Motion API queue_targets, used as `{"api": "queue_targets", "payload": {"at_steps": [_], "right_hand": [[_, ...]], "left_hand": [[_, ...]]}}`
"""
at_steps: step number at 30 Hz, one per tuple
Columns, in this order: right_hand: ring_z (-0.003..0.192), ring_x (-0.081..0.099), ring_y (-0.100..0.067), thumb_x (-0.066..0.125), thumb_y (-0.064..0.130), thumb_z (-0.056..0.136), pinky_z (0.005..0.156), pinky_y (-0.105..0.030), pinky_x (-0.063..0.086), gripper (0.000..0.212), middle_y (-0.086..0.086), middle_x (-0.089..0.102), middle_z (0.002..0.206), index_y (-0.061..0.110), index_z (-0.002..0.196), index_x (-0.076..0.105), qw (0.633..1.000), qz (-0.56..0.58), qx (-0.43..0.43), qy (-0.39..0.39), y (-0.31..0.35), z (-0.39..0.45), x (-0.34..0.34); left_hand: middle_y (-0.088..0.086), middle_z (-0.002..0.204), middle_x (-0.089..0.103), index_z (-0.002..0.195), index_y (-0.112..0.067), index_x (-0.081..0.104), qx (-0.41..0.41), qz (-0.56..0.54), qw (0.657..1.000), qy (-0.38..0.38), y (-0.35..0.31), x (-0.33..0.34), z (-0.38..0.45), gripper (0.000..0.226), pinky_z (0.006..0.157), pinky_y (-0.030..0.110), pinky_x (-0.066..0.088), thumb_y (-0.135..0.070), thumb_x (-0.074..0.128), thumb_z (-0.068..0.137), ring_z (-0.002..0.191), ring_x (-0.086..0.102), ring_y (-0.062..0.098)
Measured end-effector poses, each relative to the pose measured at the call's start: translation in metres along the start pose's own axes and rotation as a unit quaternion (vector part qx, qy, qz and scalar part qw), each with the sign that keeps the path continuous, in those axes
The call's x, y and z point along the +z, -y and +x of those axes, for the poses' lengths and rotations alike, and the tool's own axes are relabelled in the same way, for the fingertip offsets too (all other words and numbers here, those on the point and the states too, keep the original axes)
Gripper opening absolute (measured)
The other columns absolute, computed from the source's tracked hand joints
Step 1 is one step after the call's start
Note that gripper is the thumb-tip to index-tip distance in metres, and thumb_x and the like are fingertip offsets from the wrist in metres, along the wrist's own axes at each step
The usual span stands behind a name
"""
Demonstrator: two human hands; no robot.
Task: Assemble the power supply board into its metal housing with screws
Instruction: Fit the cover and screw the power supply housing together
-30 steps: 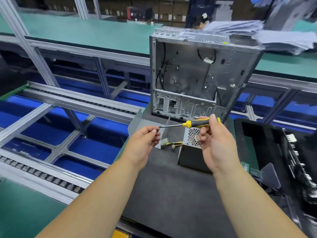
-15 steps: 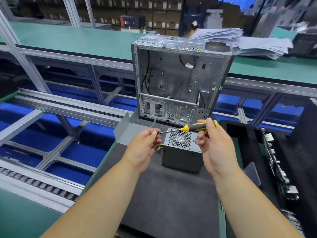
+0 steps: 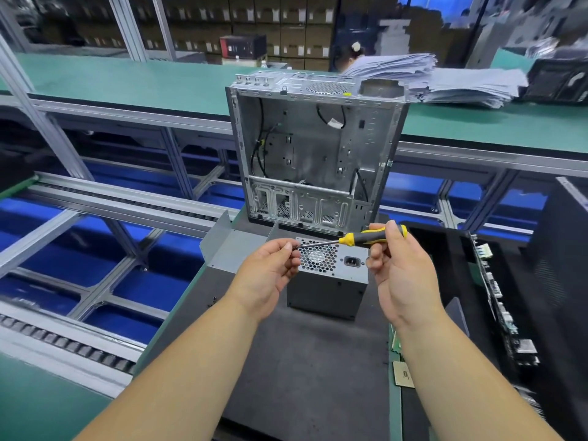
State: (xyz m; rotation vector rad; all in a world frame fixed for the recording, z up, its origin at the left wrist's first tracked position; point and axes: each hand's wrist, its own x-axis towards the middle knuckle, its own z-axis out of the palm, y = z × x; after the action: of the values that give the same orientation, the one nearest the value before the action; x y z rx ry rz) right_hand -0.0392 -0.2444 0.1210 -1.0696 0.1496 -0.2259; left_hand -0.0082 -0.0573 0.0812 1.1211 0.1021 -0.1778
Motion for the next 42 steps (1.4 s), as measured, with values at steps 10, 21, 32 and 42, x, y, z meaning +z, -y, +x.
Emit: {"api": "queue_targets", "payload": {"at_steps": [10, 21, 32, 42], "right_hand": [[0.061, 0.049, -0.002, 0.051, 0.025, 0.100, 0.055, -0.013, 0.043, 0.016, 0.004, 0.073, 0.076, 0.013, 0.098, 0.062, 0.994, -0.090, -0.050, 0.045, 0.019, 0.004, -0.031], [0.095, 0.072, -0.019, 0.056, -0.002, 0.095, 0.090, -0.031, 0.053, 0.024, -0.004, 0.073, 0.102, 0.015, 0.111, 0.059, 0.982, -0.162, -0.077, 0.067, 0.036, 0.015, -0.052], [0.085, 0.074, -0.022, 0.062, 0.010, 0.093, 0.071, -0.019, 0.054, 0.009, -0.010, 0.075, 0.089, 0.012, 0.098, 0.055, 0.980, -0.170, -0.105, 0.010, 0.036, 0.031, -0.031], [0.076, 0.070, -0.005, 0.068, 0.008, 0.088, 0.068, -0.010, 0.049, 0.018, 0.010, 0.070, 0.083, 0.022, 0.092, 0.058, 0.903, -0.408, -0.132, 0.036, 0.033, 0.029, 0.001]], "left_hand": [[-0.004, 0.072, 0.066, 0.090, -0.011, 0.065, 0.011, 0.051, 0.999, 0.002, 0.004, 0.029, -0.009, 0.010, 0.063, 0.014, 0.050, -0.008, 0.057, 0.095, 0.065, 0.061, 0.004], [-0.003, 0.071, 0.068, 0.089, -0.011, 0.064, -0.029, 0.068, 0.997, 0.003, 0.022, 0.052, -0.011, 0.011, 0.063, 0.015, 0.051, -0.004, 0.059, 0.094, 0.066, 0.064, 0.004], [0.004, 0.084, 0.073, 0.089, -0.016, 0.071, 0.057, 0.137, 0.984, 0.096, 0.018, 0.036, 0.029, 0.015, 0.071, 0.018, 0.053, -0.002, 0.064, 0.091, 0.082, 0.069, 0.013], [-0.009, 0.106, 0.064, 0.099, -0.031, 0.070, 0.122, 0.427, 0.873, 0.202, 0.003, 0.010, 0.063, 0.023, 0.087, 0.022, 0.050, -0.011, 0.063, 0.091, 0.093, 0.062, 0.009]]}}
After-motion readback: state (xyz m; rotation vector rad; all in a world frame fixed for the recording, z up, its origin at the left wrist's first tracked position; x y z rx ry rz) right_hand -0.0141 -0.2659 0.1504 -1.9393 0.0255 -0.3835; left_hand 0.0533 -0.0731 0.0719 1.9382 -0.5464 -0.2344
